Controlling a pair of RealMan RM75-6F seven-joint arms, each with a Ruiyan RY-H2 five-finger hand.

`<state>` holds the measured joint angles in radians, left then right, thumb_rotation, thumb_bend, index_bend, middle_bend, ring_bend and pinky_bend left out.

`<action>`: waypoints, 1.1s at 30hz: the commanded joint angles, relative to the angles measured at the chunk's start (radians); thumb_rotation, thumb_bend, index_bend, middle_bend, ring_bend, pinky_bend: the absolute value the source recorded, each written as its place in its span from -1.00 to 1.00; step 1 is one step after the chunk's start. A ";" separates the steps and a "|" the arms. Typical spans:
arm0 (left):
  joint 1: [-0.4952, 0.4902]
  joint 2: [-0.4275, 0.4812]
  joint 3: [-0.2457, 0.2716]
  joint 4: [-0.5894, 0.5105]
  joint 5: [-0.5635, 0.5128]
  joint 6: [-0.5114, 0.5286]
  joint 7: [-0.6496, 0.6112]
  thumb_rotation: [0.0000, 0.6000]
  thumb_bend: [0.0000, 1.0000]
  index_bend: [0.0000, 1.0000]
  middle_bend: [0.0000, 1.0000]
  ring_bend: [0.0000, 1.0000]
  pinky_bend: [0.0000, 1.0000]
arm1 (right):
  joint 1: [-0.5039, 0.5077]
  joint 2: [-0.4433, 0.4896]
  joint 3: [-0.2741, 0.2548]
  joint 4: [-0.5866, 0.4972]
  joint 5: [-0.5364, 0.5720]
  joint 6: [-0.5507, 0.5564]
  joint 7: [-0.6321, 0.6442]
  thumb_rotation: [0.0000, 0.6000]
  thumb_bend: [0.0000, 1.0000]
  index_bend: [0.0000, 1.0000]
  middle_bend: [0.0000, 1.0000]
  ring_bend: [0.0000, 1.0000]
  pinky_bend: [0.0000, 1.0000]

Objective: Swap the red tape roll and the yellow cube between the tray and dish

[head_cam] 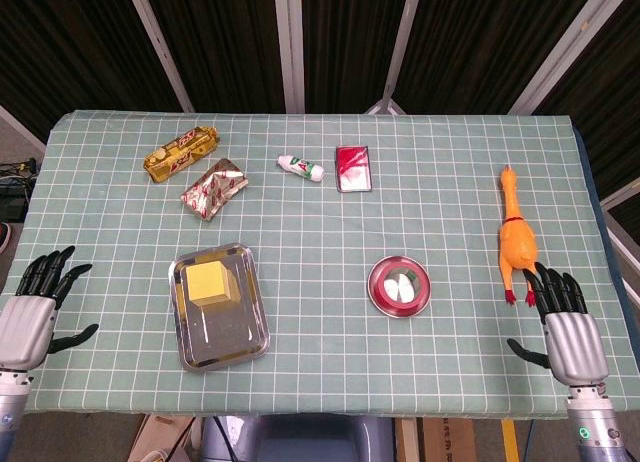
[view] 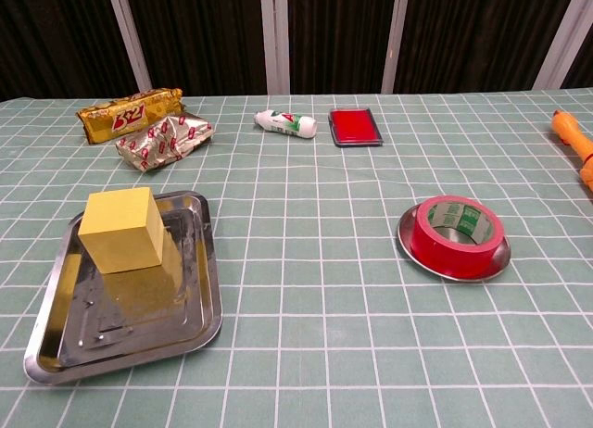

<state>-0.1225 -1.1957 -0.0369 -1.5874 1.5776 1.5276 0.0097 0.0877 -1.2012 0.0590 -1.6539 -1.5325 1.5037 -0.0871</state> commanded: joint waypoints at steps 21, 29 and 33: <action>0.002 -0.006 0.007 -0.004 0.024 0.014 0.001 1.00 -0.91 -0.62 -1.00 -1.00 -0.98 | 0.024 0.012 -0.033 -0.063 -0.017 -0.079 0.033 1.00 -1.00 -0.97 -1.00 -1.00 -1.00; -0.003 -0.016 0.002 -0.003 0.009 0.000 0.014 1.00 -0.91 -0.62 -1.00 -1.00 -0.98 | 0.157 0.019 0.023 -0.155 0.069 -0.286 -0.023 1.00 -1.00 -0.97 -1.00 -1.00 -1.00; -0.005 -0.021 0.000 -0.003 0.006 -0.003 0.025 1.00 -0.91 -0.62 -1.00 -1.00 -0.98 | 0.243 -0.018 0.075 -0.184 0.161 -0.389 -0.111 1.00 -1.00 -0.97 -1.00 -1.00 -1.00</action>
<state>-0.1275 -1.2167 -0.0369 -1.5902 1.5833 1.5249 0.0349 0.2707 -1.1953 0.0943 -1.8073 -1.4361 1.1810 -0.1383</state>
